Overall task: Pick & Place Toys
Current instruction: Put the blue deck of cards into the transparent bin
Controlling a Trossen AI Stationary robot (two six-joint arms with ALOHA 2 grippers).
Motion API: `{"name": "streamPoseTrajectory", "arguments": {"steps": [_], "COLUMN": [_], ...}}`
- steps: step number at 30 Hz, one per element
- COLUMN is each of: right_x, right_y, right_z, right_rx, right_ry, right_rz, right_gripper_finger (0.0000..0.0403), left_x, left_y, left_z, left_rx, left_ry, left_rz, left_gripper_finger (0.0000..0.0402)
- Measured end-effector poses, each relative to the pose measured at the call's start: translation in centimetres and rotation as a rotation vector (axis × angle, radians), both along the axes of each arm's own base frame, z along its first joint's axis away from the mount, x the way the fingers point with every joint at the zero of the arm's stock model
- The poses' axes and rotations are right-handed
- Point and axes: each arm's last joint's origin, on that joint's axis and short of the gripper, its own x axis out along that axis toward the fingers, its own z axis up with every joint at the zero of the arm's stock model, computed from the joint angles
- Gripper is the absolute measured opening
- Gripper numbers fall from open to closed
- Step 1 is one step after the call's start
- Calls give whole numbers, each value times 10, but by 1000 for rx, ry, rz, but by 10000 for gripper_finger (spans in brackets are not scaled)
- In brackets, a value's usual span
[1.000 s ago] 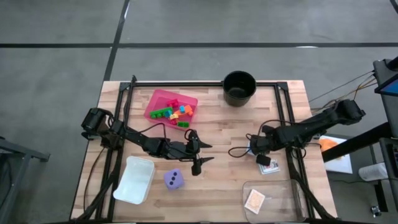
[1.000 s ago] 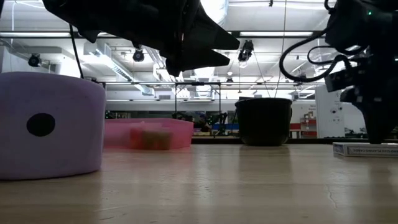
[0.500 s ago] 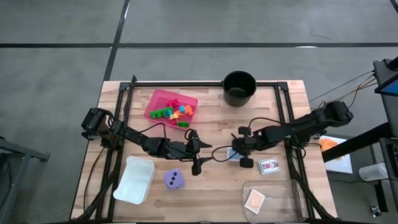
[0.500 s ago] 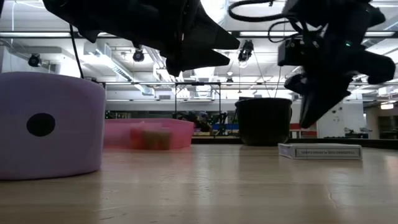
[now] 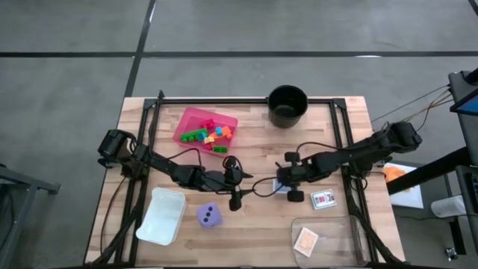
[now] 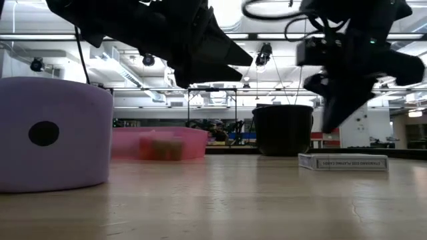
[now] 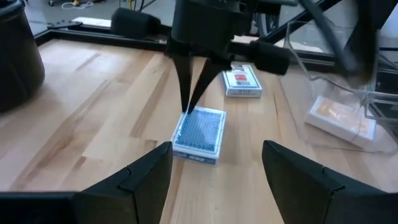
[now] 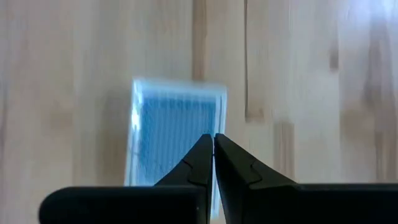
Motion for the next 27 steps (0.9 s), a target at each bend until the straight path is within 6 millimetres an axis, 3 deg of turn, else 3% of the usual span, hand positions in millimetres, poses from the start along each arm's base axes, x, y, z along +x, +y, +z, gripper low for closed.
{"name": "streamPoseTrajectory", "arguments": {"steps": [5,13,27], "right_x": [-19,-35,-6], "right_y": [-2,-4,-12], "right_z": [-1,-30,-46], "right_rx": [61,117,103], "right_ry": [163,279,111], "right_rz": [-42,-75,-10], "right_gripper_finger": [18,18,18], "left_x": [0,-1,-7], "left_y": [1,7,27], "left_z": [-1,-5,-22], "left_rx": [-6,-5,-44], "left_ry": [9,55,248], "left_rz": [6,27,129], "left_gripper_finger": [253,253,253]}}
